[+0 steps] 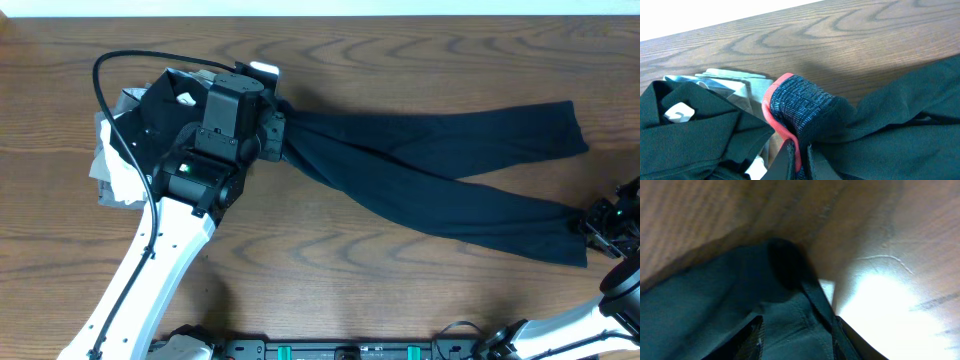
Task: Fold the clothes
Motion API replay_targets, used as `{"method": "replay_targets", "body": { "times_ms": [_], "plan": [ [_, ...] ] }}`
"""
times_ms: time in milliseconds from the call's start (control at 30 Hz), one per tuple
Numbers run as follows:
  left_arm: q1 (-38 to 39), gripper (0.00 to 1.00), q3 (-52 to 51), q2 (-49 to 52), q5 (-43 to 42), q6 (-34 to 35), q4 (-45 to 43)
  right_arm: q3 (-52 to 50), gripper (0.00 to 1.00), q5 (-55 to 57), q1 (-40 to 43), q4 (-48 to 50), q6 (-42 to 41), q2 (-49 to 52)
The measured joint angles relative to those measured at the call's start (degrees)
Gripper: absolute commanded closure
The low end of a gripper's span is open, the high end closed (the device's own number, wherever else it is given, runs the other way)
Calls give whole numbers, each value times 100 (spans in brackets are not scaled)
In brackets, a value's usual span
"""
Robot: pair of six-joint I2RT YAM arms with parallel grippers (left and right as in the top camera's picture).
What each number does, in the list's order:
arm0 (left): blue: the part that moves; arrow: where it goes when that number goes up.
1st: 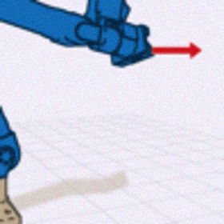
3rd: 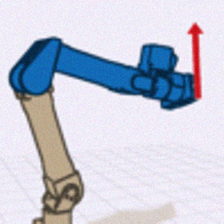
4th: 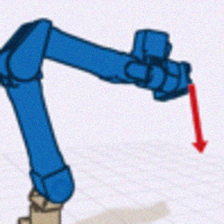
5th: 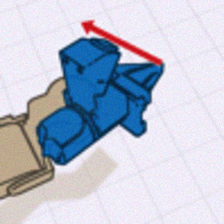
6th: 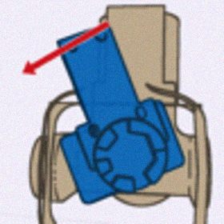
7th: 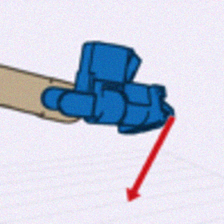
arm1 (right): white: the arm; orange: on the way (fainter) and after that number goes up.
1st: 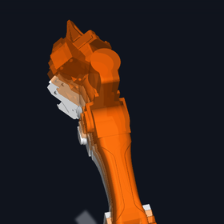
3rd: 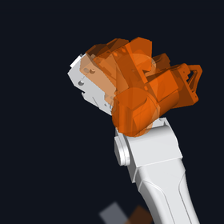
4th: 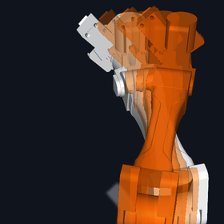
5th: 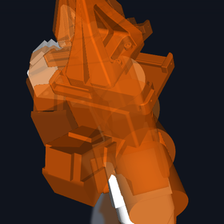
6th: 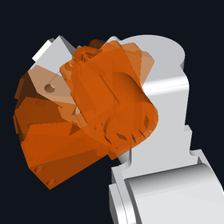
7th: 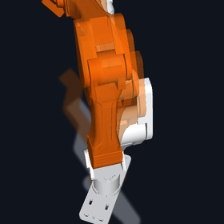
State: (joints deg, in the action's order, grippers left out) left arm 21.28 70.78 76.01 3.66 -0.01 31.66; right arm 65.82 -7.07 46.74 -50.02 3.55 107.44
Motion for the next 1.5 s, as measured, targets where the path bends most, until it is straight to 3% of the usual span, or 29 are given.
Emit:
{"method": "replay_targets", "body": {
  "times_ms": [233, 300, 433, 500, 800, 1233, 1500],
  "plan": [
    [0, 94, 0, 0, 2, 0, -22, -17, 77, 140, 2, 15, -61, 0],
    [0, 94, 2, 0, 0, 0, -31, -39, 78, 155, 2, 13, -94, 0],
    [0, 94, 2, 0, 2, 0, -61, -76, 64, 168, 2, 15, -138, 0],
    [0, 93, 2, 0, 2, 0, -59, -107, 64, 173, 2, 48, -151, 0],
    [0, 93, 0, 0, 0, 0, -59, -199, 91, 195, 22, 236, -203, -2],
    [0, 94, 2, 0, 2, 0, -59, 61, 99, -111, 59, -120, -341, -470],
    [0, 93, 0, 0, 2, 0, -59, 87, 99, -426, 291, -55, -1274, -1237]
  ]
}}
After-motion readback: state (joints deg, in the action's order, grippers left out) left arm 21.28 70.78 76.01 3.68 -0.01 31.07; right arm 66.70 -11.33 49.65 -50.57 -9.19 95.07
